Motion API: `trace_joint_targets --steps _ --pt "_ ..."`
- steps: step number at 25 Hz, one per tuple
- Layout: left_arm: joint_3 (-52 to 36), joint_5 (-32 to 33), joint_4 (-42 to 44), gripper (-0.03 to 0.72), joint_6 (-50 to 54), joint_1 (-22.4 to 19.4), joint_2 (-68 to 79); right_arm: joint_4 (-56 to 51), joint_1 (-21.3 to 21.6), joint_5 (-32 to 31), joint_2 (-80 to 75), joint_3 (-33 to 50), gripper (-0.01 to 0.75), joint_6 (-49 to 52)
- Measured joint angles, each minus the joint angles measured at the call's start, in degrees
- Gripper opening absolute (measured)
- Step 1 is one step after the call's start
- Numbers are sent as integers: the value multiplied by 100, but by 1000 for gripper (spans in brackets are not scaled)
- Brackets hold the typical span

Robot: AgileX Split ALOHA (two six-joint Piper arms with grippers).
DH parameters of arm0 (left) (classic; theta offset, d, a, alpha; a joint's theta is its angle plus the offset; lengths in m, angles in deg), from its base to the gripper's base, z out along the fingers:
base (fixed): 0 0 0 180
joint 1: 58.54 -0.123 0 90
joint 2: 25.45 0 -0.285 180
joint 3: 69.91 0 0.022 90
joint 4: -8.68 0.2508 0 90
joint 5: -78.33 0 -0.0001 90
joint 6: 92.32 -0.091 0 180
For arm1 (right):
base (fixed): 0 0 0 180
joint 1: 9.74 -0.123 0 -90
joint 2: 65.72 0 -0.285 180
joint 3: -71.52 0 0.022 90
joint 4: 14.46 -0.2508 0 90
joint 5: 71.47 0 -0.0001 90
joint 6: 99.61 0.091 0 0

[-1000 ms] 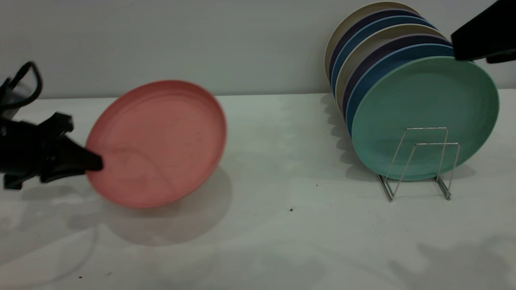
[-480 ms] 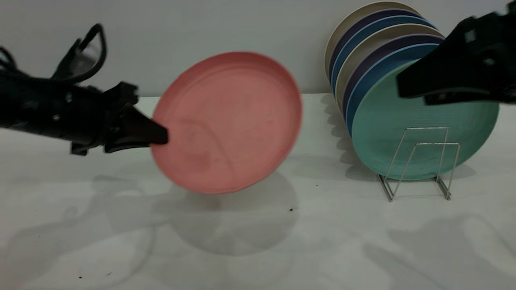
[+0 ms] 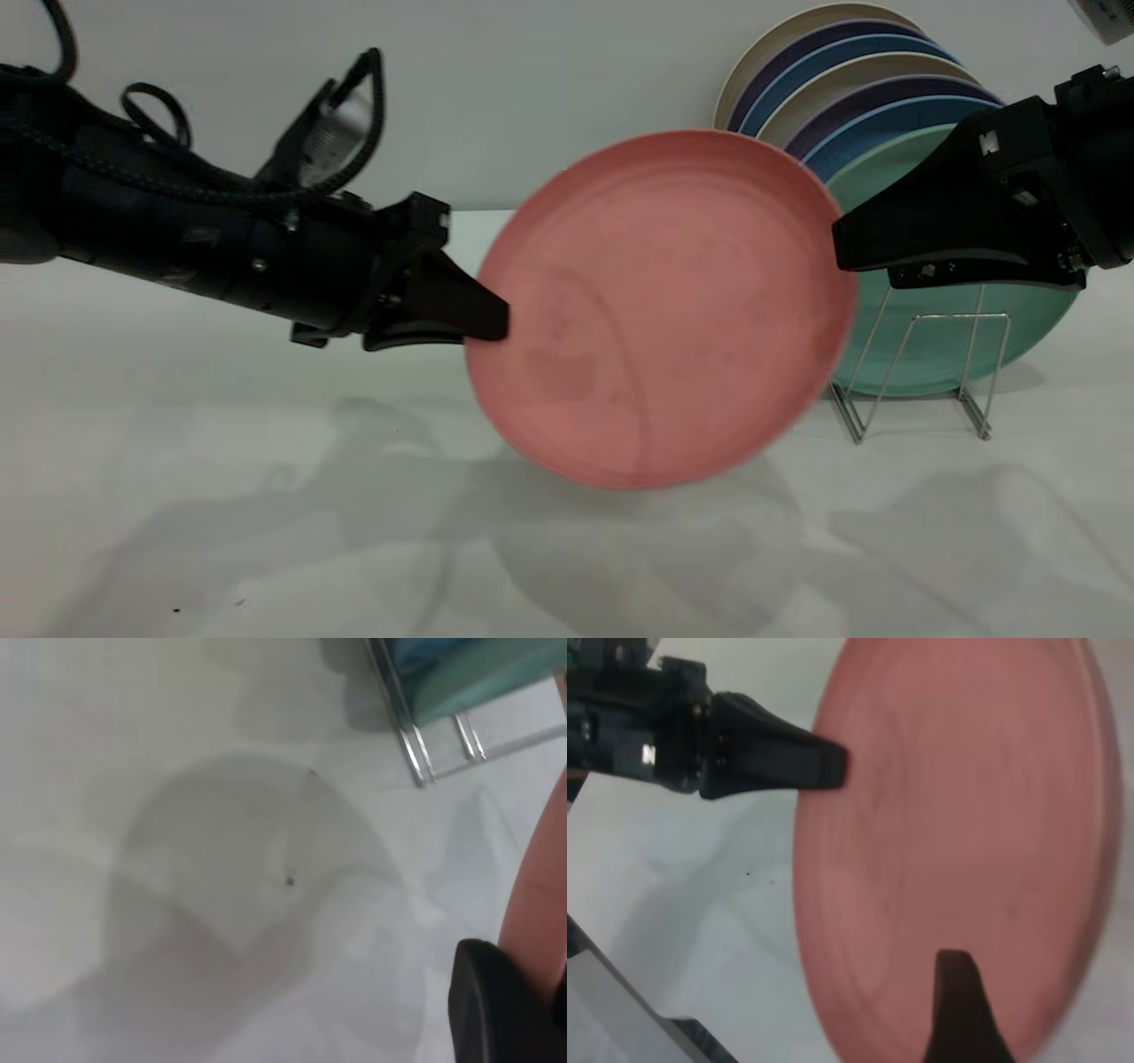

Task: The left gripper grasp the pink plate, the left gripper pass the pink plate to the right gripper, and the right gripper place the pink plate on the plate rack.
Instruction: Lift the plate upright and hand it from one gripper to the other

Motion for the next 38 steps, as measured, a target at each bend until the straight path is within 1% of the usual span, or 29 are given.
trace_joint_targets --steps 3,8,11,17,19,22,25,28,30,32,35,37,38 --pt "86 0 0 14 67 165 0 -32 0 -2 0 0 486 0" --pt "241 8 0 14 181 394 0 -79 1 22 0 0 421 0" --pt "298 62 0 14 180 455 0 -86 6 29 0 0 382 0" --pt "310 452 0 14 217 461 0 -114 7 34 0 0 356 0" --pt "310 475 0 14 222 461 0 -114 7 34 0 0 331 0" --pt "310 470 9 14 222 461 0 -116 7 40 0 0 244 0" --pt "310 470 17 16 205 461 0 -170 12 174 0 0 147 5" --pt "310 476 17 34 206 461 0 -178 33 363 -10 0 104 5" --pt "310 490 17 70 206 466 0 -178 33 441 -10 0 101 5" --pt "310 495 31 135 206 466 0 -157 33 489 -10 0 100 -7" --pt "310 510 100 294 211 390 0 -23 33 544 -10 -8 100 -171" --pt "310 618 128 416 247 227 0 82 33 591 -10 -8 100 -348" --pt "310 665 145 460 282 119 0 154 33 640 -10 -8 100 -439"
